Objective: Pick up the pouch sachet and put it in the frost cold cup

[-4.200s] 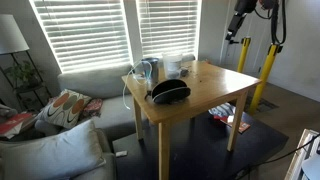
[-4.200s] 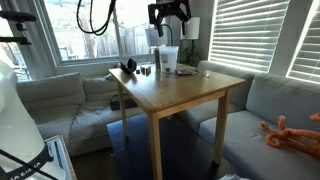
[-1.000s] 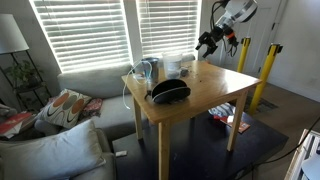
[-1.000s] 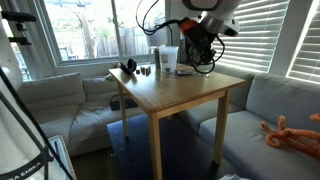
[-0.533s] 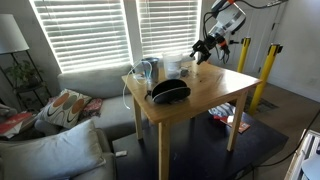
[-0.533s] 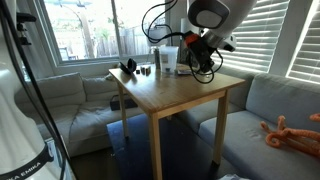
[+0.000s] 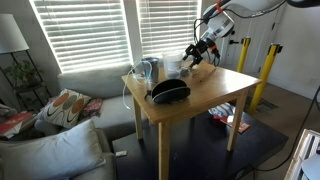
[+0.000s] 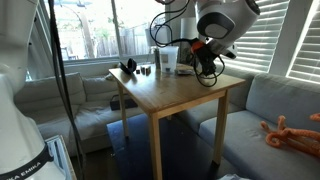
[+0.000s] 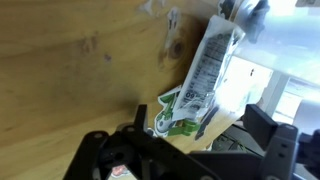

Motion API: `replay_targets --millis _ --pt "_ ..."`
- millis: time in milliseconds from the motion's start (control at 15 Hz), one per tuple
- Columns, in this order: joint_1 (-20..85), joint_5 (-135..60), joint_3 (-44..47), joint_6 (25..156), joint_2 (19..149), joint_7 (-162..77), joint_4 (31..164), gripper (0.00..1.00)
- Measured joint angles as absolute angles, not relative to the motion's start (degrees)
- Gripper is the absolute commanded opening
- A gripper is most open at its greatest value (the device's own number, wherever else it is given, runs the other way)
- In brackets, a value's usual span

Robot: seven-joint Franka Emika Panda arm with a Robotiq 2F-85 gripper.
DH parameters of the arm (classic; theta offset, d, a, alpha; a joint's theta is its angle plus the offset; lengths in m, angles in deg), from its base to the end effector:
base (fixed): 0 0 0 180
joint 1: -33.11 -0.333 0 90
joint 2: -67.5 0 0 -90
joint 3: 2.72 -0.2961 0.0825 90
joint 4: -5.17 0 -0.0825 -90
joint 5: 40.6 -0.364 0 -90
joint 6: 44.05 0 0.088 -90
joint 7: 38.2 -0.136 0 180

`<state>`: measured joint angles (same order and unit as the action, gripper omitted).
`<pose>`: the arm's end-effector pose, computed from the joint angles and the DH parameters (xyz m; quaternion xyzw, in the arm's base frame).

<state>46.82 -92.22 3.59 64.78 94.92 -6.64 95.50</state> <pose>0.6431 -0.1413 0.3446 -0.9208 0.0756 -0.1038 0.3684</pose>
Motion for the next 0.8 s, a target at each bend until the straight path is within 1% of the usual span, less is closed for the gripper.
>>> replay_targets --millis 67,133,200,267,333,400,533,600,667,733,800 --pt "47.18 -92.22 3.15 64.38 96.15 -7.07 94.01 0.83" --pt "47.50 -92.22 2.79 63.75 97.24 -7.56 92.57 0.84" --pt "47.82 -92.22 2.39 63.04 98.26 -8.08 91.16 0.80" --pt "48.08 -92.22 2.03 62.30 99.18 -8.81 89.83 0.83" --pt "48.26 -92.21 1.73 61.44 100.05 -9.60 88.52 0.81" --pt "48.33 -92.19 1.50 60.65 100.89 -10.34 87.33 0.82" --pt "48.36 -91.97 1.05 58.89 102.44 -11.95 85.12 0.78" --pt "48.36 -91.87 0.83 58.10 103.15 -12.74 84.07 0.74" --pt "48.35 -91.78 0.63 57.39 103.77 -13.46 83.15 0.73" --pt "48.35 -91.71 0.47 56.69 104.35 -14.14 82.24 0.70" --pt "48.36 -91.57 0.38 56.18 104.88 -14.58 81.41 0.69"
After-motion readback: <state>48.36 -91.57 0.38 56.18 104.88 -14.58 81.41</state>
